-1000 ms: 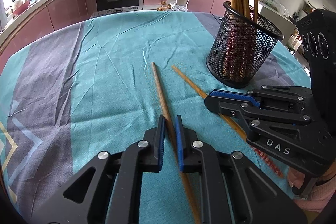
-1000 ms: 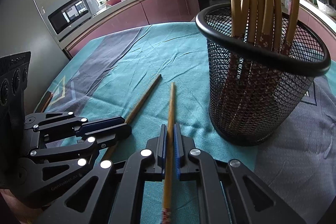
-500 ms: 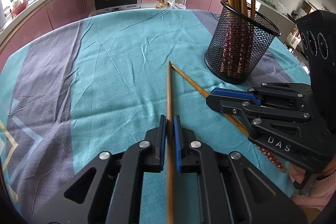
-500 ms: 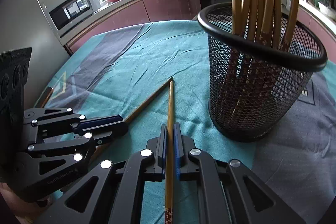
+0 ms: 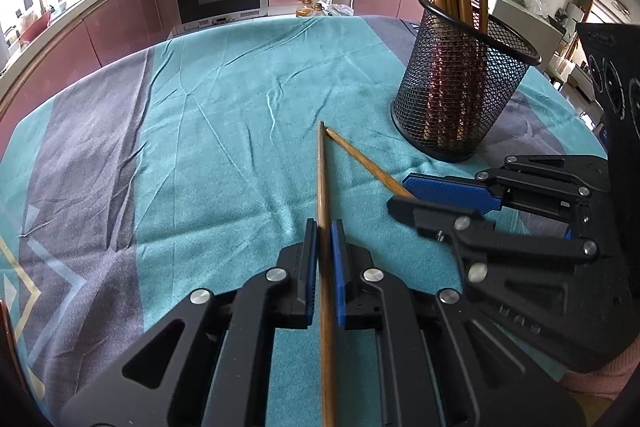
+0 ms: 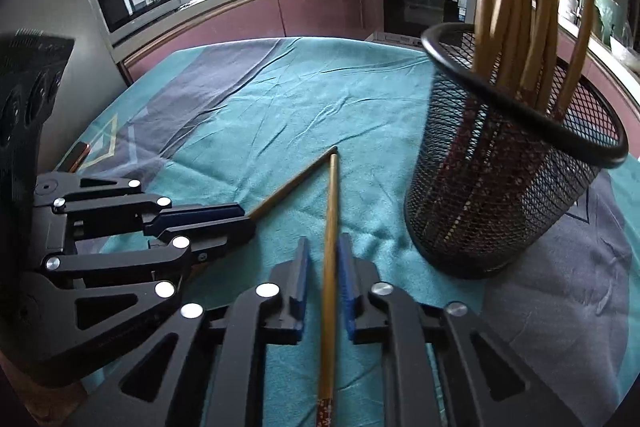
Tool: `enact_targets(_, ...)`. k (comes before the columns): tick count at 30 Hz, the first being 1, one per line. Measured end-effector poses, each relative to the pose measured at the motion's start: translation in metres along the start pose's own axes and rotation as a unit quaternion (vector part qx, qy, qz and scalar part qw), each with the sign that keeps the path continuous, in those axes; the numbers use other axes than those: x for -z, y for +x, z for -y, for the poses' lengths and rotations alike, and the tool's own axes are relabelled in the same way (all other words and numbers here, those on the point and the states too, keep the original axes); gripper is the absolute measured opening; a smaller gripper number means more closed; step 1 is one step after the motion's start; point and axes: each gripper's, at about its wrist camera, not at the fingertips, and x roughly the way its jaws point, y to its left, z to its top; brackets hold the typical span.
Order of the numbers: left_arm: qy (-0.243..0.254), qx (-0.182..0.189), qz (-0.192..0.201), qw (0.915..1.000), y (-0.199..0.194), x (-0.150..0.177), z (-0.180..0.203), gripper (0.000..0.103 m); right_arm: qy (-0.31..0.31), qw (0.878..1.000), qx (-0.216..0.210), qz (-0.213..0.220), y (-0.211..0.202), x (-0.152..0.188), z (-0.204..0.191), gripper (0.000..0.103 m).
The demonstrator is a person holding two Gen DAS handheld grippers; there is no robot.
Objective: Organize utensils
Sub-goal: 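Lift both chopsticks upright above the mesh cup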
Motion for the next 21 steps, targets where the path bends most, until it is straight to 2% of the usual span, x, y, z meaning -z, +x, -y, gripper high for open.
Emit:
enact_targets(1, 0.000, -0.001, 0.001, 1.0000, 0.000, 0.000, 0.000, 0.008, 0.005, 1.000, -0.001, 0.000, 0.000, 0.000, 0.003, 0.006)
enact_targets(8, -0.010, 0.001, 0.003, 0.9999, -0.001, 0.000, -0.002, 0.007, 0.017, 1.000, -0.014, 0.007, -0.004, 0.001, 0.006, 0.005)
enact_targets(21, -0.023, 0.024, 0.031, 0.9990, -0.027, -0.002, -0.007, 0.007, 0.029, 0.997, -0.052, 0.048, -0.034, -0.002, 0.010, 0.005)
